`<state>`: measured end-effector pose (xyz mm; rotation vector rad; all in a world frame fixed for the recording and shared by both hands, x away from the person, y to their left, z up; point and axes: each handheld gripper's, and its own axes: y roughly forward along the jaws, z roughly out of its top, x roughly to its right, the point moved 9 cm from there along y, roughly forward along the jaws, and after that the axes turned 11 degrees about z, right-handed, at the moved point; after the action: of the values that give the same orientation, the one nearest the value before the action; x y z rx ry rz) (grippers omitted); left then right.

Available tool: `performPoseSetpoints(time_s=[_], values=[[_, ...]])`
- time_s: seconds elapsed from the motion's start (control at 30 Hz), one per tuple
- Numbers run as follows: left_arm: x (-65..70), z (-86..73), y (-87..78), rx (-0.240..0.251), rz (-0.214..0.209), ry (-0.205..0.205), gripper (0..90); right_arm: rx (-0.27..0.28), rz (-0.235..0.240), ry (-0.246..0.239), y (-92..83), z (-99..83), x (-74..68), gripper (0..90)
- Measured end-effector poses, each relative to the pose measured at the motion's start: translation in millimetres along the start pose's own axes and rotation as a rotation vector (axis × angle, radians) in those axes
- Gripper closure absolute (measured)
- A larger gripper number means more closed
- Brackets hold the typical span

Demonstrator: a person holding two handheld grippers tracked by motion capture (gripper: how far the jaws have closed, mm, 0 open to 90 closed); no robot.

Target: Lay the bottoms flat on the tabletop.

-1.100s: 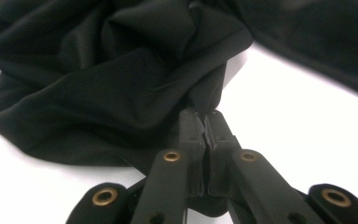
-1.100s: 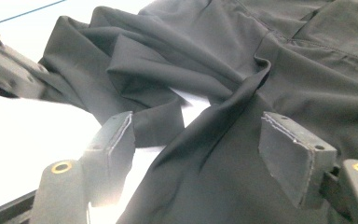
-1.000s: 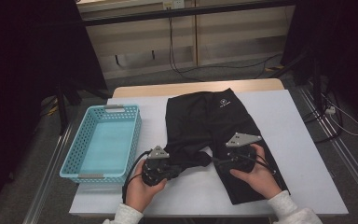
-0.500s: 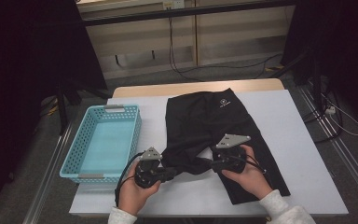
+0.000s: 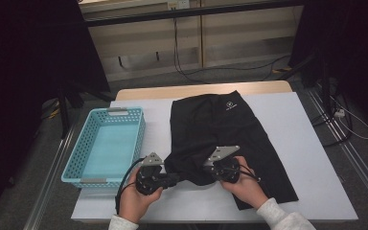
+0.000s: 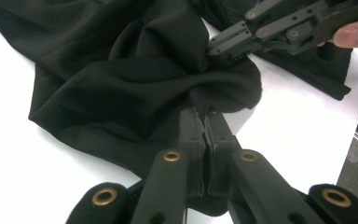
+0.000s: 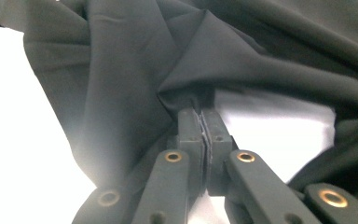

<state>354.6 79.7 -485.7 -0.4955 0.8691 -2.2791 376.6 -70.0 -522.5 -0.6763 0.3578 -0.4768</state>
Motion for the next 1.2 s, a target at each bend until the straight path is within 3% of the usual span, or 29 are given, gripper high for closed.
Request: performPoseSetpoints(time_s=[0.17,0.27,0.33,0.37,0.47,0.67,0.83,0.93,1.0,1.07,1.2], values=[[2.9,3.1,-0.8,0.005,-0.022,-0.003,87.4,0.018,0.029,0.033,-16.9,-10.1,-6.6,89.1],[5.4,1.7,2.3,-0.01,-0.026,0.011,87.4,0.019,0.016,0.054,-29.0,-16.6,-5.2,87.4],[6.6,1.4,4.5,-0.014,-0.028,0.011,87.4,0.03,-0.031,0.028,-35.5,-16.8,-1.8,80.4],[7.0,1.7,5.0,-0.015,-0.03,0.012,87.4,0.044,-0.029,0.033,-36.7,-15.4,-1.9,79.0],[6.7,2.6,4.9,-0.017,-0.034,0.011,87.4,0.058,-0.038,0.025,-37.1,-9.2,-3.2,72.0],[5.6,-0.8,4.5,-0.023,-0.034,0.006,87.4,0.067,-0.046,-0.014,-22.0,4.3,-7.5,61.2],[5.7,-4.7,3.0,-0.031,-0.03,0.003,87.4,0.053,-0.062,-0.012,-3.2,10.9,-3.4,63.8],[6.0,-6.2,2.1,-0.034,-0.029,0.0,87.4,0.031,-0.078,-0.003,1.9,8.1,3.0,73.8],[6.0,-6.6,3.0,-0.034,-0.029,0.0,87.4,0.027,-0.059,0.029,2.5,6.0,5.5,80.7],[6.1,-6.8,3.8,-0.037,-0.027,-0.002,87.4,0.029,-0.057,0.026,1.3,5.8,7.1,87.0],[4.0,-3.1,1.6,-0.023,-0.026,-0.01,87.4,0.037,-0.041,0.023,-8.0,5.7,9.6,89.1]])
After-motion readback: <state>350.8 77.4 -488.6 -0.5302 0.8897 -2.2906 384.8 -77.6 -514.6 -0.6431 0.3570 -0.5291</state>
